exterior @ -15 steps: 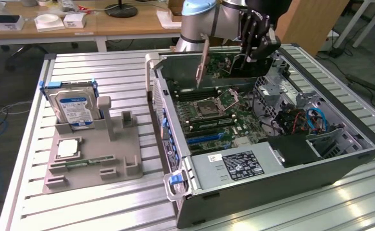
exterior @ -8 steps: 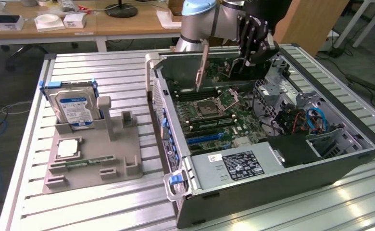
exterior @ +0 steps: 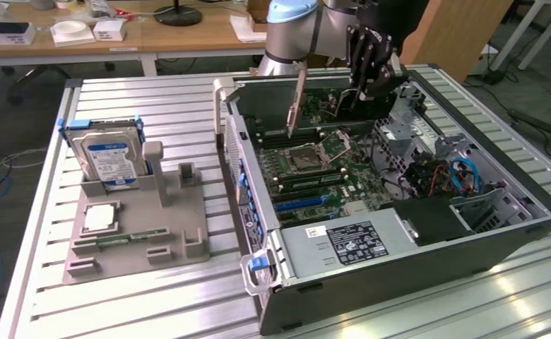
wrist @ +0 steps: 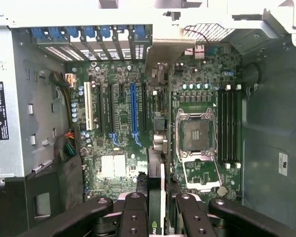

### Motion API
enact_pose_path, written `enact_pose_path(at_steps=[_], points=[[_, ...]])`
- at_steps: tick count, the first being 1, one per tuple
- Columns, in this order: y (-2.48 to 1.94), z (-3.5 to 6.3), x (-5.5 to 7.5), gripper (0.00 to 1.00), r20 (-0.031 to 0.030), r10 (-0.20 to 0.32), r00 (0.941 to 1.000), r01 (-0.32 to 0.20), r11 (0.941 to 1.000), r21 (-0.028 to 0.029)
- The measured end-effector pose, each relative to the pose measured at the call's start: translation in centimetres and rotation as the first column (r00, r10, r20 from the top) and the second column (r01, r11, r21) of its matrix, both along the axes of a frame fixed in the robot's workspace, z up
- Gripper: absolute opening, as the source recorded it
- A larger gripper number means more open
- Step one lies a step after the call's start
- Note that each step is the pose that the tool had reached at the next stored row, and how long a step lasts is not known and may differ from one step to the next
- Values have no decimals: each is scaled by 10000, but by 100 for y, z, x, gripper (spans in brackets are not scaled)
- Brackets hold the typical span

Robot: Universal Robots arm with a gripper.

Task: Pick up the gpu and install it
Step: 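Insert the gpu into the slot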

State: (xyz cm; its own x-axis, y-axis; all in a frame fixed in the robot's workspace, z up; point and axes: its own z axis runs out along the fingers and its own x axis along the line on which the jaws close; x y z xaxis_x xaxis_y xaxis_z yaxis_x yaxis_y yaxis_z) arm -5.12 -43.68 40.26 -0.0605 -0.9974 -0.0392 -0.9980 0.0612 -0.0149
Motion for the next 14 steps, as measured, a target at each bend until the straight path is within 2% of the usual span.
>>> enact_pose_path(at_steps=[14], points=[[0, -12, -29, 27, 4, 0, 10000, 0, 10000, 7]])
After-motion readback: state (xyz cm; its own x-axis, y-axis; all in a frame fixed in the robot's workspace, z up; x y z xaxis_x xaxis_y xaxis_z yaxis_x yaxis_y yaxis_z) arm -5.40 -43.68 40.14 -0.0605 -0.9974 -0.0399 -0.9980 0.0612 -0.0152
